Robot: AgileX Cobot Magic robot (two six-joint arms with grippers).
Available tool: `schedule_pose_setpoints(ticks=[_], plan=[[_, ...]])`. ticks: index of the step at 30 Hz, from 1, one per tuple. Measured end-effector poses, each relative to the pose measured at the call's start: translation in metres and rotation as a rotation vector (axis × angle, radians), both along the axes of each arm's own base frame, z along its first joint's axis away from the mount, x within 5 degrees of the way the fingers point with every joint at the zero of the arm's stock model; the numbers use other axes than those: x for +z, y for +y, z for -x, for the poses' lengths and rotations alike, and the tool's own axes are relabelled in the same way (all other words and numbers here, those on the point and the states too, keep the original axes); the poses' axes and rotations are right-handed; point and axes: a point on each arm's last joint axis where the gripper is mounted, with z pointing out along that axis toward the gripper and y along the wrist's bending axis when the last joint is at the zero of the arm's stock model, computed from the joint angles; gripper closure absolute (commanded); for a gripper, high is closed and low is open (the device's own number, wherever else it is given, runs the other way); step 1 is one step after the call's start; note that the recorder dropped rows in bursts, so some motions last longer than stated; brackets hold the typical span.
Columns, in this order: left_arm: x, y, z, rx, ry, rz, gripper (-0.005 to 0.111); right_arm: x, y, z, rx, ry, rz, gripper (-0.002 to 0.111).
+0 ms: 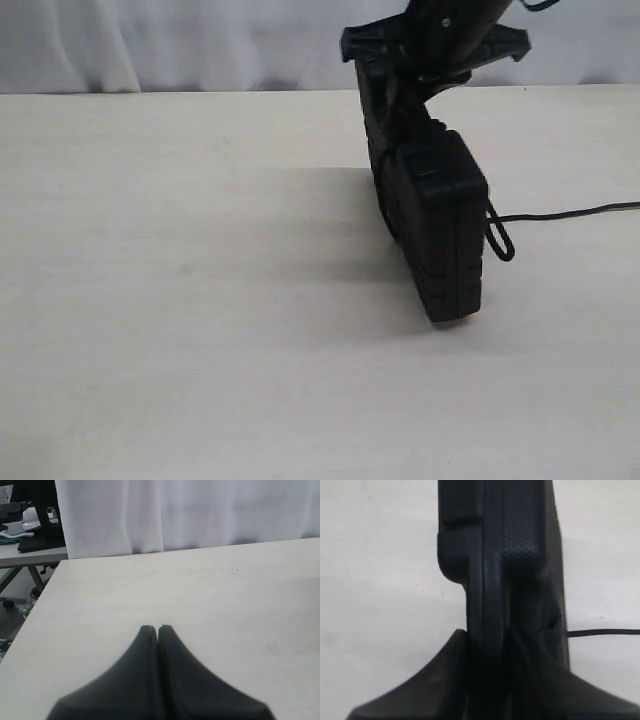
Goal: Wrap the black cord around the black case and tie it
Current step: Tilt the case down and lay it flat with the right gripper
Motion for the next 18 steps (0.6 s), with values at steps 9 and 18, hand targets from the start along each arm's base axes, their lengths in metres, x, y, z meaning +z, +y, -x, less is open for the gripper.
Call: schedule_pose_setpoints(ticks=[9, 18], plan=[[0.000, 0.000, 0.000, 0.000, 0.000, 0.000, 0.107, -0.046, 0.063, 0.031, 0.022, -0.002, -0.124, 0.104], [0.000, 0.000, 0.000, 0.000, 0.000, 0.000, 0.107, -0.105, 0.088, 0.057, 0.022, 0.044, -0.180, 0.104]])
